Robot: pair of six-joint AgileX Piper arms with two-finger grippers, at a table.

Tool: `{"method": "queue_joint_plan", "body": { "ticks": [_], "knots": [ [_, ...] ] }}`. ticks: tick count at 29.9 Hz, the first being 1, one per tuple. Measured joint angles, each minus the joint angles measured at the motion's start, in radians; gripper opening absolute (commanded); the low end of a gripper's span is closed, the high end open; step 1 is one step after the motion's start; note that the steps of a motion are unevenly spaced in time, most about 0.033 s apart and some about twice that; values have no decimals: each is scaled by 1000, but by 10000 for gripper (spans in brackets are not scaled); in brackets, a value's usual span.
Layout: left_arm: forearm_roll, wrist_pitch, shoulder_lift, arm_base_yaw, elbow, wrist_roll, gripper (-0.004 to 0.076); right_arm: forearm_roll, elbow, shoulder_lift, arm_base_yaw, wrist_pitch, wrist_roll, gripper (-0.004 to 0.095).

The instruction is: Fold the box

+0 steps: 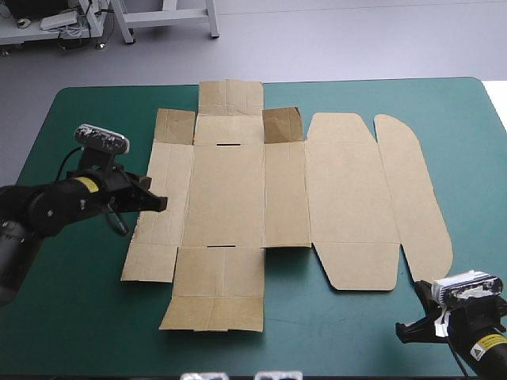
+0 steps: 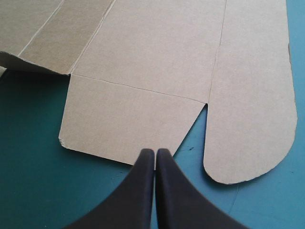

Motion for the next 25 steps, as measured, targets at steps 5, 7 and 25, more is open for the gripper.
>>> {"method": "queue_joint_plan", "body": {
  "ticks": [5,7,25],
  "knots": [
    [-131,-18,194,151,-92,7,-8,0,0,0,0,0,0,0],
    [-229,-17,251,241,-119,35,-8,0,0,0,0,0,0,0],
    [-485,341,620,680,-138,323,7,-1,1,0,0,-5,0,0]
  ]
}}
